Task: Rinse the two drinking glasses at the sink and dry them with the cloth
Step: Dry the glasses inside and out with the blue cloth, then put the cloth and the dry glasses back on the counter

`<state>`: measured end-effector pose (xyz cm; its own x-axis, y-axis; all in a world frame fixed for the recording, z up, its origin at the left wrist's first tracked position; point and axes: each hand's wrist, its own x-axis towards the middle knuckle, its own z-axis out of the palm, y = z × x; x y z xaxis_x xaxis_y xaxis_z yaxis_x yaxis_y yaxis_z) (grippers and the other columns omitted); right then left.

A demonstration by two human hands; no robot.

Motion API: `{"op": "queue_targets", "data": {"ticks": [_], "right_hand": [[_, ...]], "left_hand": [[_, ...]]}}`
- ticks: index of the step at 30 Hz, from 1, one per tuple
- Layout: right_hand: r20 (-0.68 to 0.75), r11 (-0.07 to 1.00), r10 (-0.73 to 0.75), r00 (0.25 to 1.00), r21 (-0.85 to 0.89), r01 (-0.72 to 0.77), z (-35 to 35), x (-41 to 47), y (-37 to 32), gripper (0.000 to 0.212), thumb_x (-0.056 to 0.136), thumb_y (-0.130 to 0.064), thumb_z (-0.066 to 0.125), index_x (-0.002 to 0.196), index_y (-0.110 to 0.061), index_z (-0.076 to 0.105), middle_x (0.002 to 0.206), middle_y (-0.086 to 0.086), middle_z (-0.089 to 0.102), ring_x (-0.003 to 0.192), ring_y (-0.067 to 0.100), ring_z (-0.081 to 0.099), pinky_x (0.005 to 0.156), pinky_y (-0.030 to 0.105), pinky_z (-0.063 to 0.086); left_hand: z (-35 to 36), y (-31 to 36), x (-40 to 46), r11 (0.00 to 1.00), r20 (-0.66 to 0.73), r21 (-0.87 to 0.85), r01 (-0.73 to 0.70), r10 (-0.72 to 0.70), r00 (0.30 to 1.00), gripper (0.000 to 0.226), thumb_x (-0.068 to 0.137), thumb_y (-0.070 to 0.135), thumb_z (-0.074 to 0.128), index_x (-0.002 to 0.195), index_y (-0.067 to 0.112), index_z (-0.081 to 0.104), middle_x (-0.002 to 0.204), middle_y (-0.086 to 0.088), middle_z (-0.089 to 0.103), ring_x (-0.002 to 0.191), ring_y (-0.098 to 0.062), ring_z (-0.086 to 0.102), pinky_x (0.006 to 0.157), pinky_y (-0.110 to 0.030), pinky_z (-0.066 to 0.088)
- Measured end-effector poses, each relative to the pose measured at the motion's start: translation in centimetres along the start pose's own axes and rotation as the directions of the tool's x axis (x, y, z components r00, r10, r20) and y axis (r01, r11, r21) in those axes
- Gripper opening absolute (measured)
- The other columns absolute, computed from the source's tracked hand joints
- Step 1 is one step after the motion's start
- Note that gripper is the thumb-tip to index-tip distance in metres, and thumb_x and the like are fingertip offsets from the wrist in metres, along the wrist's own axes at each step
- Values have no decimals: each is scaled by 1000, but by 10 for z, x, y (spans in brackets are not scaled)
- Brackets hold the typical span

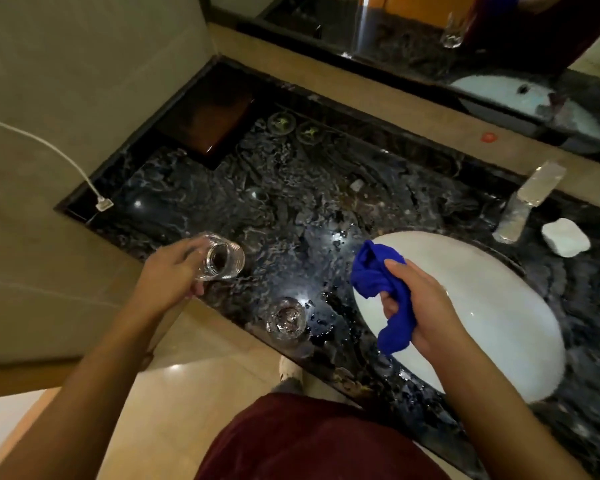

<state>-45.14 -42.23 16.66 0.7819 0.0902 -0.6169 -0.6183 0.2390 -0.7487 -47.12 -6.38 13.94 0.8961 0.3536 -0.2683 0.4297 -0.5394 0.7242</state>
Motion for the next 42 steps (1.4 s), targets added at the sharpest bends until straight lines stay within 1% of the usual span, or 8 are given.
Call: {"op": "queue_targets", "data": {"ticks": [3,7,15,21,26,34,39,42], "right_hand": [[-30,1000,23,999,-19,-24,14,8,9,11,100,-17,58,106,-11,66,69,2,62,49,10,49,50,21,42],[-43,994,47,998,-94,-51,30,16,23,11,100,-18,60,105,-12,67,73,2,65,55,10,54,55,22,44],[-70,995,43,997,-83,-48,57,31,30,10,100,-17,61,105,-13,68,78,1,69,61,12,56,55,20,47],[-92,998,37,995,-48,-42,63,34,23,12,99,-17,62,107,-12,69,80,2,69,60,11,58,55,19,49],[-104,998,33,994,-53,-39,63,34,23,12,99,-17,62,107,-10,68,79,3,69,59,11,57,53,19,49],[-113,996,37,993,-74,-46,62,34,27,13,99,-18,62,107,-11,70,79,2,69,62,12,58,55,20,49],[-109,996,38,993,-74,-46,59,31,27,10,99,-17,62,104,-12,69,77,2,69,59,12,57,55,22,47],[-113,995,45,993,-81,-54,57,28,28,9,99,-18,62,104,-13,68,76,2,68,59,12,57,54,22,47]], "left_hand": [[-1,-35,20,988,-14,149,39,-37,999,23,99,34,59,115,29,75,96,-2,79,76,-26,73,87,-38,57],[2,-66,38,963,94,264,45,-73,993,30,100,38,53,122,28,72,111,-11,77,95,-35,72,96,-42,53],[25,-94,47,959,183,271,78,-131,974,32,97,37,54,118,20,72,94,-19,76,86,-39,72,86,-46,57],[33,-103,48,963,209,257,82,-139,968,31,94,38,52,116,24,70,68,-4,71,68,-30,73,80,-42,58],[41,-110,50,965,214,250,80,-136,967,52,83,47,45,122,24,70,79,-9,76,75,-32,73,84,-42,57],[49,-117,43,954,210,292,62,-127,969,40,93,45,45,123,31,68,72,-4,72,80,-31,71,81,-39,55],[55,-117,41,959,195,273,73,-129,972,28,102,31,51,123,26,69,53,-1,66,62,-16,67,67,-32,46],[55,-120,40,970,226,220,102,-152,962,27,103,32,50,124,29,66,53,-2,67,59,-19,68,70,-37,57]]}}
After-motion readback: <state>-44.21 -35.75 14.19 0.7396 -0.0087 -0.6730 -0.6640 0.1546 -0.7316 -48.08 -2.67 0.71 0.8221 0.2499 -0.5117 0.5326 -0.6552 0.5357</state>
